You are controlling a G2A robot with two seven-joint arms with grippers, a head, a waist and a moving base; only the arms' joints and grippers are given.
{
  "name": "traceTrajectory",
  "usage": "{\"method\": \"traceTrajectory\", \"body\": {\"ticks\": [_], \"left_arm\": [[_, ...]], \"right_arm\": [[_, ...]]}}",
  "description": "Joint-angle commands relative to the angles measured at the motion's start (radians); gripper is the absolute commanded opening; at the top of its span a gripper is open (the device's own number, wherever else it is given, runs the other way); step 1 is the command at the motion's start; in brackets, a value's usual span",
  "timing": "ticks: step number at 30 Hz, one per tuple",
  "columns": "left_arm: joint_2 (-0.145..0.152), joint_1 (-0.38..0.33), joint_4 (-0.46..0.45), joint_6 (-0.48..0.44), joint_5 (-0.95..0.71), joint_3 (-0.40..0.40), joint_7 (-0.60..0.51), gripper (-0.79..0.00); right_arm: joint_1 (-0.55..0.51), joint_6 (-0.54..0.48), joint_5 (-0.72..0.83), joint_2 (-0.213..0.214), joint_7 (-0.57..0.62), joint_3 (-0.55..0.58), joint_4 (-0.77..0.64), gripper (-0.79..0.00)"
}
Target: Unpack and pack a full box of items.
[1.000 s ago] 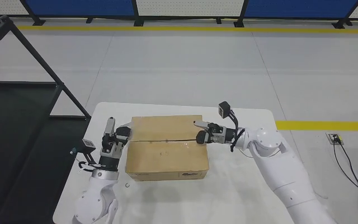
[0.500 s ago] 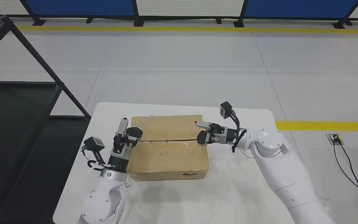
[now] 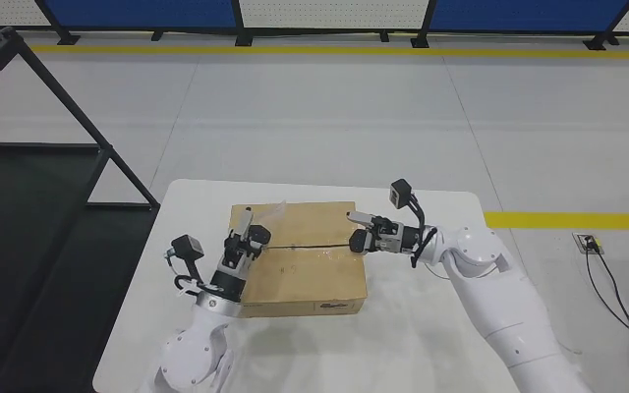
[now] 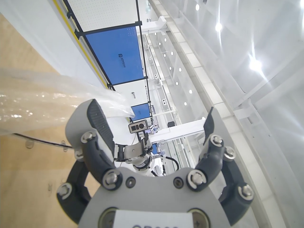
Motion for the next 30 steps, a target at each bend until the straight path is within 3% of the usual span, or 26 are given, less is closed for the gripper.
{"method": "traceTrajectory", "body": {"ticks": [1, 10, 17, 25, 30], "left_arm": [[-0.002, -0.009, 0.008, 0.017, 0.007, 0.008, -0.007, 0.000], [-0.012, -0.018, 0.021, 0.031, 0.046, 0.042, -0.027, 0.000], [-0.014, 0.037, -0.019, -0.037, 0.028, 0.015, -0.006, 0.000], [-0.003, 0.193, -0.139, -0.168, -0.026, -0.124, -0.008, 0.000], [0.012, 0.285, -0.180, -0.185, 0.139, -0.263, -0.006, 0.000]], "right_arm": [[0.001, -0.001, 0.001, 0.000, 0.001, 0.000, 0.002, 0.000], [0.005, -0.008, 0.007, 0.002, 0.003, 0.000, 0.010, 0.000], [0.013, -0.014, 0.011, 0.002, 0.008, -0.005, 0.023, 0.000], [0.028, -0.019, 0.017, 0.000, 0.016, -0.014, 0.046, 0.000], [0.037, -0.025, 0.022, -0.001, 0.021, -0.018, 0.059, 0.000]]}}
